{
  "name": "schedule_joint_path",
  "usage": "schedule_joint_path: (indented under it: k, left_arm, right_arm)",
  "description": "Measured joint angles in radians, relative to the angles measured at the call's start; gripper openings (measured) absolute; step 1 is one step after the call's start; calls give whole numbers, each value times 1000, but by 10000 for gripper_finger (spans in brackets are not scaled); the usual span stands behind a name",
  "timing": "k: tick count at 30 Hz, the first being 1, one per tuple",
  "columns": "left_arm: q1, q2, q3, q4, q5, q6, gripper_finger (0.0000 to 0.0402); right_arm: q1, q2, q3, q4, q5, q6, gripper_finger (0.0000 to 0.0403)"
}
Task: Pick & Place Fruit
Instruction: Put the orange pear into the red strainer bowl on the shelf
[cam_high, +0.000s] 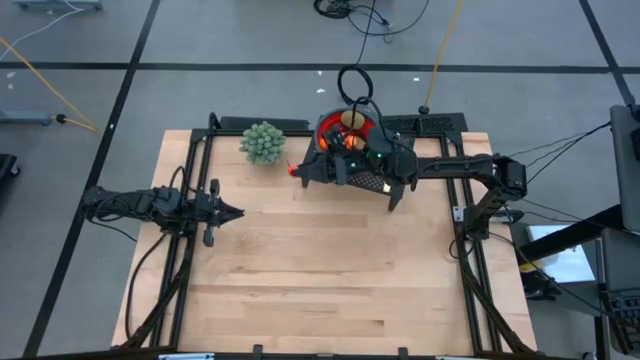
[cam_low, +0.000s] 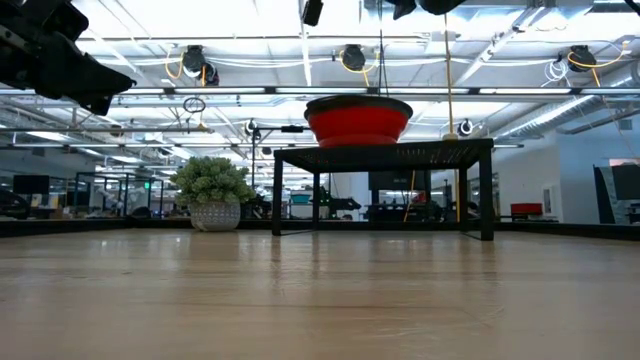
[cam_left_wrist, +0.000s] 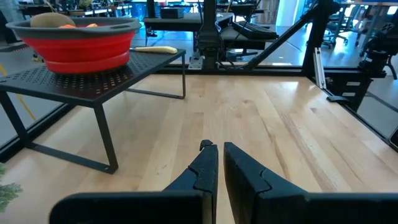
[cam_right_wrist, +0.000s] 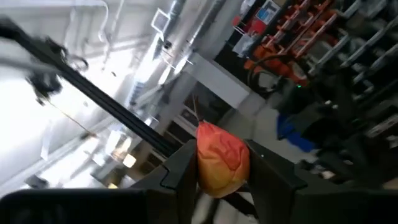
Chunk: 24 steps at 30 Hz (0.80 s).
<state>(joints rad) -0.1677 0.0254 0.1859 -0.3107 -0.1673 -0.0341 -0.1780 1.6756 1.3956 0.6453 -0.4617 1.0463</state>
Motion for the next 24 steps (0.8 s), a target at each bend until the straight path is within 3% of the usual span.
schedule_joint_path:
  k: [4, 7, 10, 15, 24]
  left_arm:
    - [0, 0, 0, 0, 0, -1, 26]
    - [0, 0, 0, 0, 0, -6, 26]
    - [0, 0, 0, -1, 0, -14, 26]
    - [0, 0, 0, -2, 0, -13, 26]
    - [0, 0, 0, -1, -17, -20, 26]
  right_arm:
    - [0, -3, 0, -90, -15, -156, 113]
    - [0, -42, -2, -250, -8, -331, 108]
    - [0, -101, 1, -464, 64, -501, 106]
    - [3, -195, -1, -747, 286, -697, 110]
    - [-20, -282, 0, -1026, 730, -962, 110]
